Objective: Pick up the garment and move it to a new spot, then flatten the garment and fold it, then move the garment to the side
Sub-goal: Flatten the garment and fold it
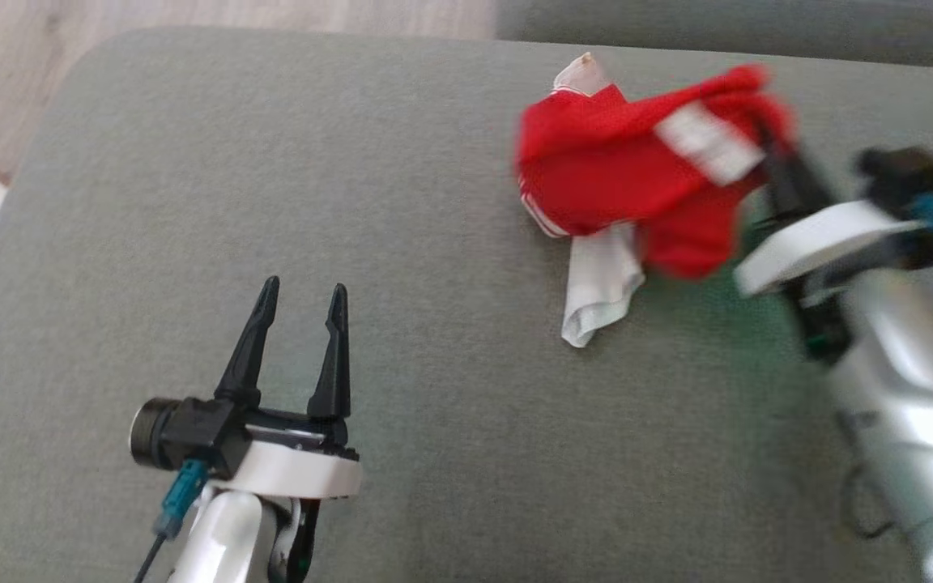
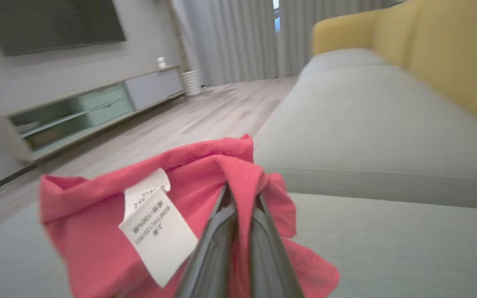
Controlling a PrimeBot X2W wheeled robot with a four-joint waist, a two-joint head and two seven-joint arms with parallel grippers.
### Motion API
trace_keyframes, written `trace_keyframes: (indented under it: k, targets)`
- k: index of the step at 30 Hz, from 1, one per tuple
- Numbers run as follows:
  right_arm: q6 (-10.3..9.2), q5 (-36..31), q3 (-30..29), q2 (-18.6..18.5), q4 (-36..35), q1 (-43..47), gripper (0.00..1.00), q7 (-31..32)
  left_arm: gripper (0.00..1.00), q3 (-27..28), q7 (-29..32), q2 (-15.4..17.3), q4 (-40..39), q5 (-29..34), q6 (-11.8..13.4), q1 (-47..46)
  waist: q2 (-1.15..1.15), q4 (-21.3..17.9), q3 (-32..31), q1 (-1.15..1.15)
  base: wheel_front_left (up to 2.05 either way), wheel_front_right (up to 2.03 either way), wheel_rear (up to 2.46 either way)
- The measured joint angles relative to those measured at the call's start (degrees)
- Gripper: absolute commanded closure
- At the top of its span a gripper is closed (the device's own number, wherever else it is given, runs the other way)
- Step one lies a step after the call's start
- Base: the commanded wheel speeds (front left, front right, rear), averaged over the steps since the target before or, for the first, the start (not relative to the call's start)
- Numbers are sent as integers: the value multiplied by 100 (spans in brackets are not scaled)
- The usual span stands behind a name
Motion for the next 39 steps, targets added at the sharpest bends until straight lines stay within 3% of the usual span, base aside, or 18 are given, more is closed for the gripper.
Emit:
trace_keyframes:
  k: [5, 11, 12, 13, 17, 22, 27, 33, 39]
  targets:
    - [1, -414, -1147, -591, 112, -1, 100, 67, 0, 8, 0, -20, -7, 21, -21, 10, 0, -238, -126, 0, 0, 0, 0]
    - [1, -1006, -2269, -664, 380, 152, 100, 530, 0, 22, 0, -26, -8, 21, -48, 30, 0, -389, -228, -1, 0, 0, 0]
    - [1, -1149, -2419, -631, 427, 197, 61, 588, 0, 25, 0, -26, -8, 21, -49, 39, 0, -411, -237, 0, 0, 0, 0]
    - [1, -1348, -2577, -599, 465, 241, 0, 590, 0, 26, 0, -26, -9, 21, -54, 55, 0, -430, -244, 0, 0, 0, 0]
    - [1, -1841, -3023, -296, 346, 394, 0, 561, 0, 36, 0, -29, -8, 22, -56, 134, 0, -507, -273, -1, 0, 0, 0]
    - [1, -2034, -2960, 186, -125, 417, 0, 386, 0, 56, 0, -29, -29, 79, -98, 132, 0, -614, -303, -1, 0, 0, 0]
    - [0, -1837, -2320, 452, -1078, 744, 0, 203, 0, 124, 0, -31, -78, 80, -98, 132, 0, -736, -364, -1, 0, 0, 0]
    - [1, -1402, -1334, 724, -2174, 1960, 0, 158, 0, 183, 0, -31, -138, 120, -105, 135, 0, -835, -450, -1, 0, 0, 0]
    - [1, -1270, -1125, 864, -2625, 2822, 0, 163, 0, 183, 0, -32, -163, 120, -108, 196, 0, -833, -461, -1, 0, 0, 0]
